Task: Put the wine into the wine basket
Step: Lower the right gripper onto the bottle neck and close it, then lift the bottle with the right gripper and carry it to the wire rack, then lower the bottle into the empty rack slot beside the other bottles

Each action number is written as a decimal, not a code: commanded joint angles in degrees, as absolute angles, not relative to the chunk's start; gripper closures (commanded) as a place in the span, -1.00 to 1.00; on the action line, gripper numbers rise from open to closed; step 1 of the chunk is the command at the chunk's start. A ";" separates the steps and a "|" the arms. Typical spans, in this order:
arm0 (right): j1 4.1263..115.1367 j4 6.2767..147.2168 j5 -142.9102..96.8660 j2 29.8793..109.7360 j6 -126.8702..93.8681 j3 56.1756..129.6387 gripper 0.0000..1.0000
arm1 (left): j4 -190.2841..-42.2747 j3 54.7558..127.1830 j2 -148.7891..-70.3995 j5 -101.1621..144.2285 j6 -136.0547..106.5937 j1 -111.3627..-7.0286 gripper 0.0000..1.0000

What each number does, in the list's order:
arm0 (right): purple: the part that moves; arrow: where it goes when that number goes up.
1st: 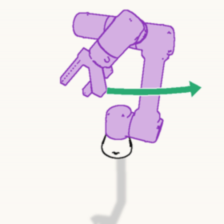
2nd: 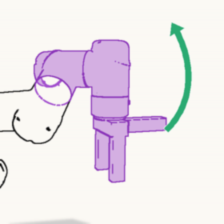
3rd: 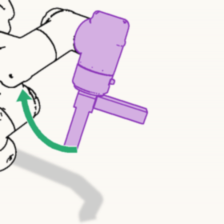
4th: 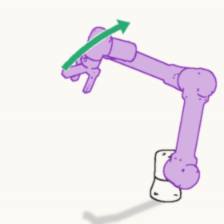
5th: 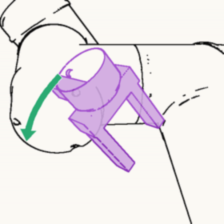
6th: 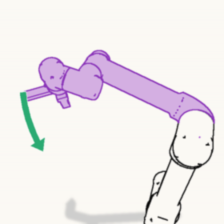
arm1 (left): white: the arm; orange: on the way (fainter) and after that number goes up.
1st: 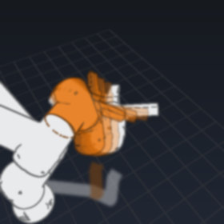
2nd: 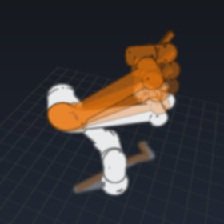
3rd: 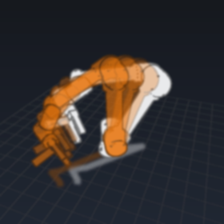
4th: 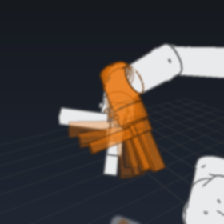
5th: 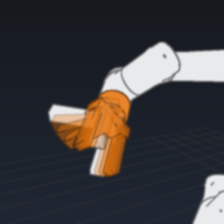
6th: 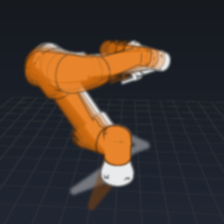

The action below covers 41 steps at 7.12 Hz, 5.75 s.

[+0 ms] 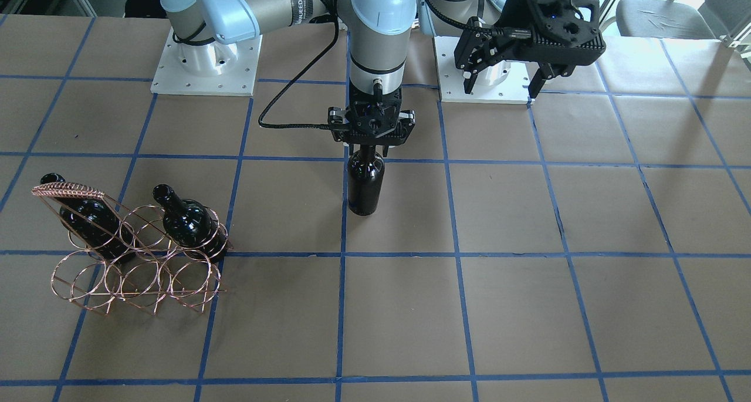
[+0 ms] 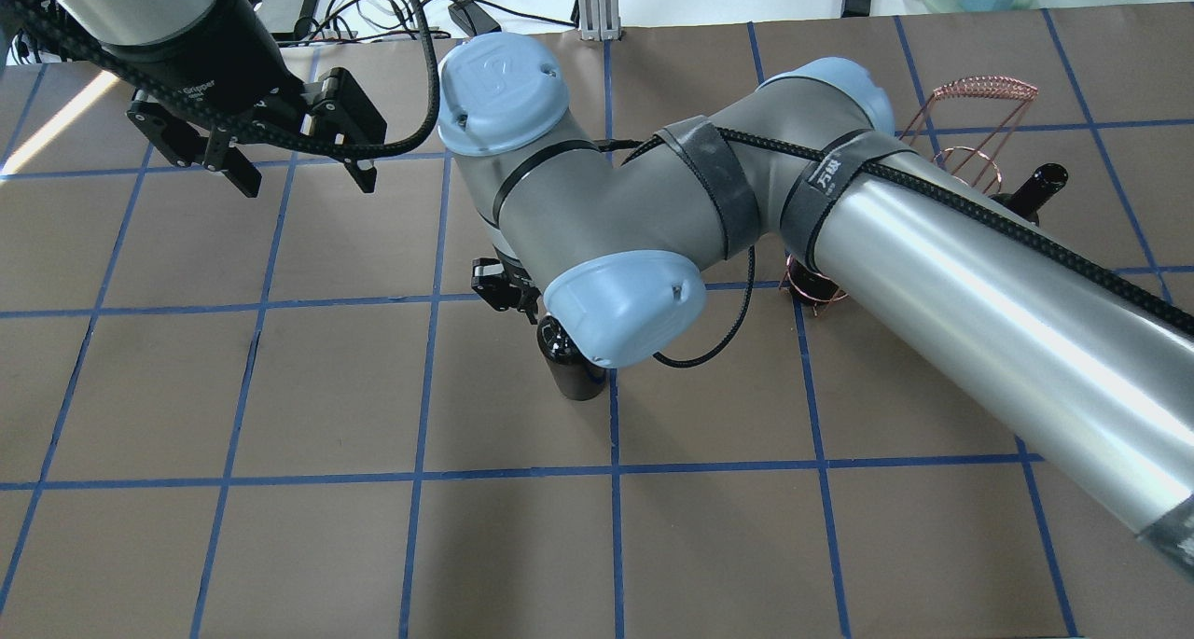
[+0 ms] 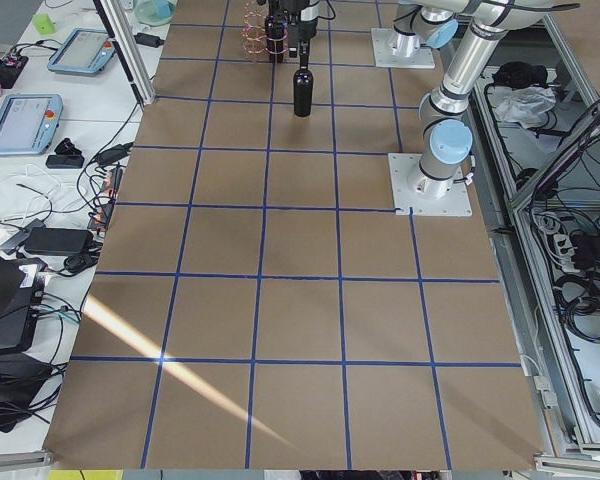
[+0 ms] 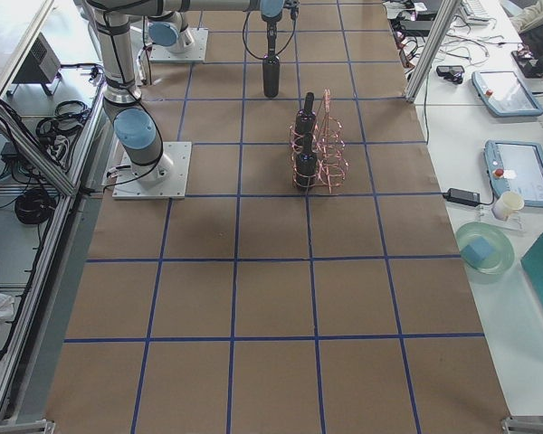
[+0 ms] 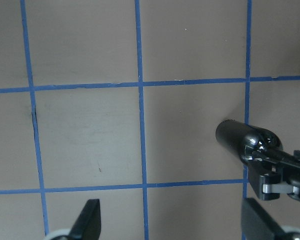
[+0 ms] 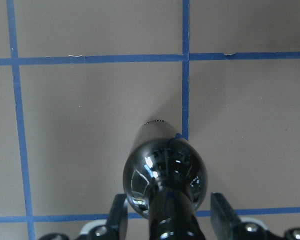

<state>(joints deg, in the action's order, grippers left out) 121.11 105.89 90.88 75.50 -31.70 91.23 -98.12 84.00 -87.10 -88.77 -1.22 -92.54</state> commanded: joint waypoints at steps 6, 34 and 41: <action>119.37 104.94 90.35 78.11 -26.73 90.26 0.79 | -98.17 83.94 -86.92 -89.91 -1.23 -92.55 -1.00; 79.10 93.52 91.58 83.94 20.65 87.10 1.00 | -98.61 84.81 -85.96 -90.18 -1.58 -92.37 -1.00; 79.01 102.74 91.32 81.48 21.09 94.21 1.00 | -98.70 84.73 -85.96 -90.26 -1.58 -92.46 -1.00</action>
